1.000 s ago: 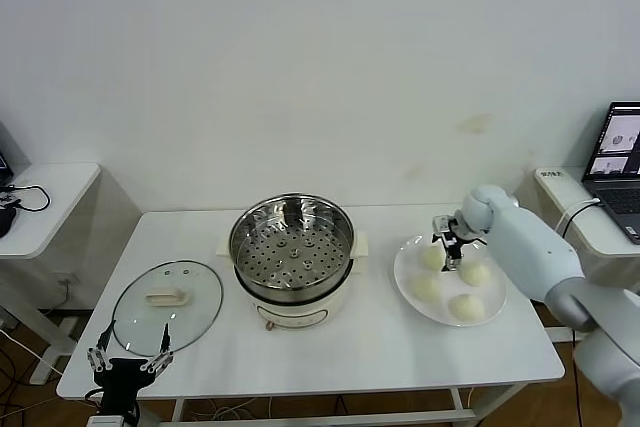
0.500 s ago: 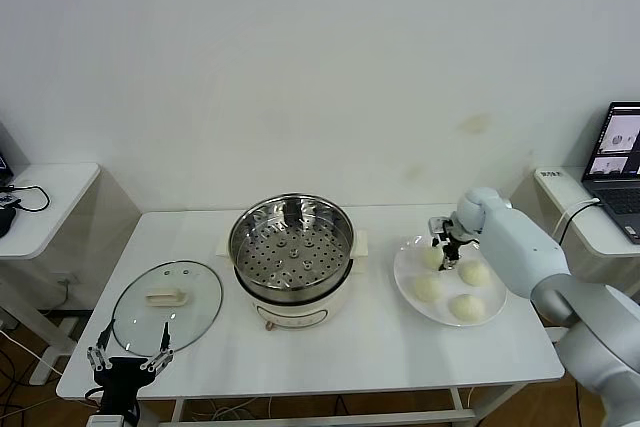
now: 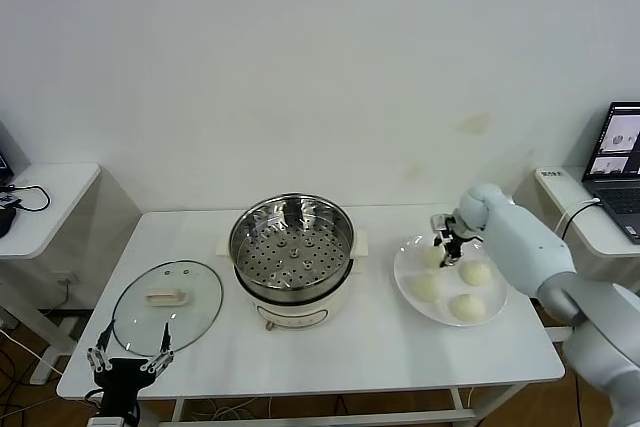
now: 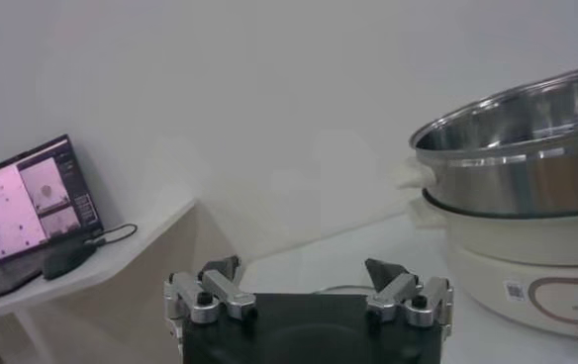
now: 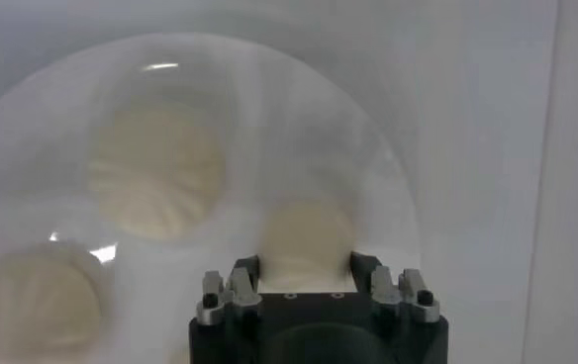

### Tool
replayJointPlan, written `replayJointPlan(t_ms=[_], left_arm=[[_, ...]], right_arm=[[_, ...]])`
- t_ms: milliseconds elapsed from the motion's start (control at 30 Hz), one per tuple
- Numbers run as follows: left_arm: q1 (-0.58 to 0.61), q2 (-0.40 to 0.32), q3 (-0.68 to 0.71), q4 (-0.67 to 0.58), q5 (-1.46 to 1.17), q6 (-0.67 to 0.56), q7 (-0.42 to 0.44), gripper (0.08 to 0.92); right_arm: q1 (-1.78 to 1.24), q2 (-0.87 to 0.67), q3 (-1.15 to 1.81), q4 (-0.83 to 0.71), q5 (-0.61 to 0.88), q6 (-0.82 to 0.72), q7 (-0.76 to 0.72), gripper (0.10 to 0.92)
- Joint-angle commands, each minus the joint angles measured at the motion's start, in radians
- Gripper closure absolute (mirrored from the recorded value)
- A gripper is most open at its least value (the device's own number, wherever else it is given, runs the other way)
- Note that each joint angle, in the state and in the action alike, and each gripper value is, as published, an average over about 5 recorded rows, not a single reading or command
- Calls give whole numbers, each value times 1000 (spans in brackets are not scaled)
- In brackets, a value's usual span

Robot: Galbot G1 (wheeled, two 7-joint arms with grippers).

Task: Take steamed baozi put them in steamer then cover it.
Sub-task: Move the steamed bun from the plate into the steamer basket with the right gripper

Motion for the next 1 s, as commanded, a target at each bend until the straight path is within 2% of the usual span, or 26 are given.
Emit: replayJointPlan(t_ms=[33,267,467,700,1000], left_arm=[[-4,3,7,-3,1,0,0,177],[-6,8,14,0,0,-4,-1,177],[-8,11,16,-4,0,-6,-2,177],[-17,13,12,-2,7,-12,-4,177],[-25,25,-7,7,12,-22,-5,177]], right_arm=[[50,-127,-82,176,139,-41,-34,448],[205,-224,-222,351,338,-90,-51,446],[367,-217,-334,447,487,-124,-51,440],[521,-109,-435,451,585,-134,-23,440],[564,140,-508,349,614,-66,37,440]])
